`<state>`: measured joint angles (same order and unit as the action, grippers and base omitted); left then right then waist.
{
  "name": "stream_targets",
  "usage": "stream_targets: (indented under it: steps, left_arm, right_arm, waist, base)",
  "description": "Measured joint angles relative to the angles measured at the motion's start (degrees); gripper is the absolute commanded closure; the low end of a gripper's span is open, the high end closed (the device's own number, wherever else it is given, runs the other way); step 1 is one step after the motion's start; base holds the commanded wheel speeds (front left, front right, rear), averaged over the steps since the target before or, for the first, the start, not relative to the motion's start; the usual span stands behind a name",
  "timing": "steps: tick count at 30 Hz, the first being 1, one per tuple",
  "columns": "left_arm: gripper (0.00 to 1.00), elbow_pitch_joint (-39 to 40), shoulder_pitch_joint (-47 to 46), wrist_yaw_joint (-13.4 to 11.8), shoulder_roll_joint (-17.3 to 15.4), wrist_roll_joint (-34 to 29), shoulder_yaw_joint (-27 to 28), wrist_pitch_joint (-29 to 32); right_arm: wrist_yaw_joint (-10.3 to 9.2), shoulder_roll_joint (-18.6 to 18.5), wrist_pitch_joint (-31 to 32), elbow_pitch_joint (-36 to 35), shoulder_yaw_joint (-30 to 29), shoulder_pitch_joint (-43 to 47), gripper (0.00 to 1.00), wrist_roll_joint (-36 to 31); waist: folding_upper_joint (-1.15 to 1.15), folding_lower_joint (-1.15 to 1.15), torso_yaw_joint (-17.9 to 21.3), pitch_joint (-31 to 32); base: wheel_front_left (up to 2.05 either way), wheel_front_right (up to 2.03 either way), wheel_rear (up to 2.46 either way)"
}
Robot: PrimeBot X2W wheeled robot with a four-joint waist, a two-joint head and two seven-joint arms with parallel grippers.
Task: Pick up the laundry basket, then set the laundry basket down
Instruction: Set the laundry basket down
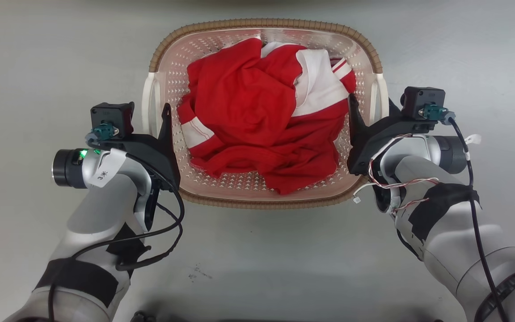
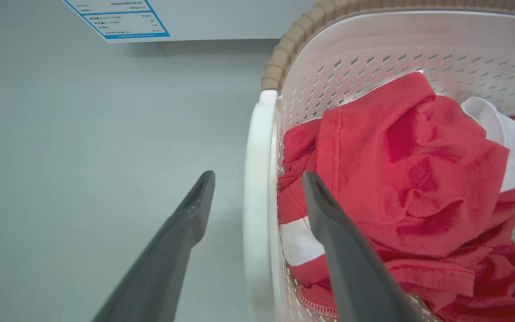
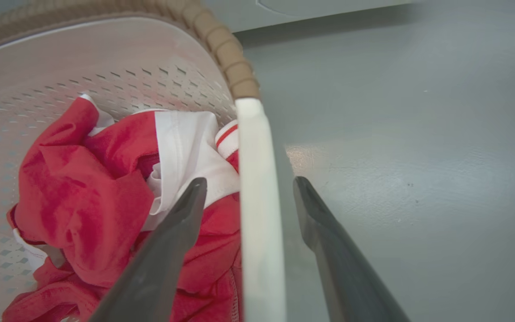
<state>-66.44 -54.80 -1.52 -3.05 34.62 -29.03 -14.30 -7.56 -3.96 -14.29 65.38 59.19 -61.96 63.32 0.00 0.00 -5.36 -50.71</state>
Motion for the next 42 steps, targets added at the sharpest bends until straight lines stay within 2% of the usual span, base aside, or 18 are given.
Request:
stream_targets:
  steps: [20, 26, 42]
  left_arm:
    - [0.00, 1.14, 3.46, 0.73, -0.38, 0.00, 1.57, 0.00]
    - [0.00, 2.56, 7.06, 1.54, -0.60, -0.47, 2.21, 0.00]
    - [0.00, 10.50, 19.22, 0.92, -2.40, -3.13, 4.37, 0.00]
  right_arm:
    - [0.00, 0.09, 0.00, 0.59, -1.83, 2.38, 0.00, -2.19]
    - [0.00, 0.13, 0.00, -1.03, -3.21, 5.03, 0.00, -2.44]
    - [1.01, 0.26, 0.01, -6.46, -6.57, 13.76, 0.00, -6.34]
  waist:
    - [0.00, 0.00, 0.79, 8.52]
    - [-0.01, 0.00, 1.27, 13.30]
    - [-0.01, -0.01, 2.05, 25.83]
  base:
    - [0.00, 0.00, 0.00]
    - [0.00, 0.00, 0.00]
    - [0.00, 0.00, 0.00]
